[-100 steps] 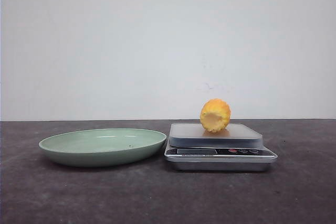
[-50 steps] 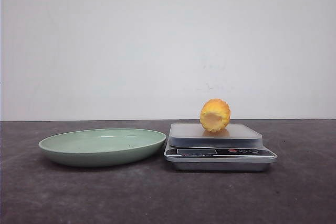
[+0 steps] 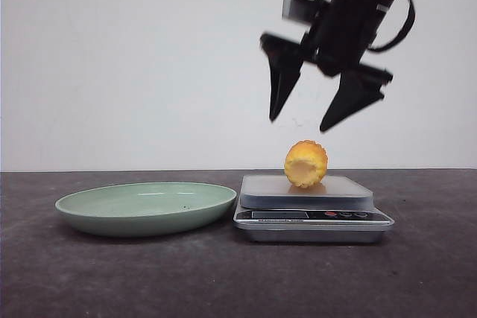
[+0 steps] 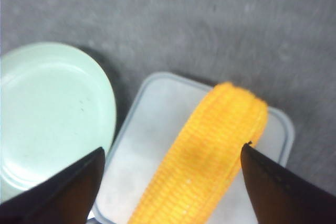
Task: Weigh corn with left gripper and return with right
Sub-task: 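Lower the right gripper over the corn and close on it, then lift the corn with the right gripper and carry it toward the plate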
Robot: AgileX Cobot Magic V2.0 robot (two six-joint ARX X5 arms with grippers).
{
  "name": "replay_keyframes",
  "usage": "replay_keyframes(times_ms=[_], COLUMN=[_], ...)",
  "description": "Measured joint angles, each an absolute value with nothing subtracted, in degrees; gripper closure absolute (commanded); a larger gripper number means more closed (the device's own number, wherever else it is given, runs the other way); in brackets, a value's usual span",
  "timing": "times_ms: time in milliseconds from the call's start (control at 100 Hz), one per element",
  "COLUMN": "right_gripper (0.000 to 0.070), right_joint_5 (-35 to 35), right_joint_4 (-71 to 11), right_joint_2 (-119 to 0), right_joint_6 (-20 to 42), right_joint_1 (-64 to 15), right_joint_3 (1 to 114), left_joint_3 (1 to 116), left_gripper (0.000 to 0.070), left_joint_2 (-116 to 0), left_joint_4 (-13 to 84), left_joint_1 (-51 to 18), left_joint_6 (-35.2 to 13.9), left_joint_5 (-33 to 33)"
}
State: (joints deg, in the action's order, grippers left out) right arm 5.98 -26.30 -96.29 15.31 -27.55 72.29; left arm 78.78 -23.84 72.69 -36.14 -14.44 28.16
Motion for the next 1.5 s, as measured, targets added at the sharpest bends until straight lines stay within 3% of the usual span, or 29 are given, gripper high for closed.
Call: replay_keyframes(times_ms=[270,380,530,670,740,810,1150,1500], right_gripper=[0.0194,0.0224,0.0384,0.0429,0.0534,0.07,0.07,0.07], right_joint_5=[4.05,3.4,3.22,3.18,3.16,3.03,2.72,2.94], right_joint_4=[-27.44,-28.62,-28.8,-29.76,-29.98,-30.04,-31.27,-31.0], right_joint_2=[-100.05,-100.31,-100.31,-100.31,-100.31,-100.31,-97.93,-81.69], right_joint_6=[17.08,17.85,18.33,18.48,18.5,18.52,18.44,12.73], right_joint_1=[-27.49,-27.64,-27.81,-27.88,-27.92,-27.92,-28.95,-36.29], right_joint_3=[72.29,72.29,72.29,72.29,72.29,72.31,72.38,76.25], left_joint_3=[78.78,78.78,78.78,78.78,78.78,78.78,78.78,78.78], left_gripper=[0.0317,0.0317,0.0317,0.0317,0.0317,0.0317,0.0317,0.0317], left_joint_2=[-23.84,-23.84,-23.84,-23.84,-23.84,-23.84,-23.84,-23.84], left_joint_4=[72.99,73.01,73.01,73.03,73.03,73.03,73.06,73.17], left_joint_1=[-36.14,-36.14,-36.14,-36.14,-36.14,-36.14,-36.14,-36.14], left_joint_6=[-14.57,-14.57,-14.57,-14.57,-14.57,-14.57,-14.57,-14.59], left_joint_5=[28.16,28.16,28.16,28.29,28.29,28.29,28.32,28.34])
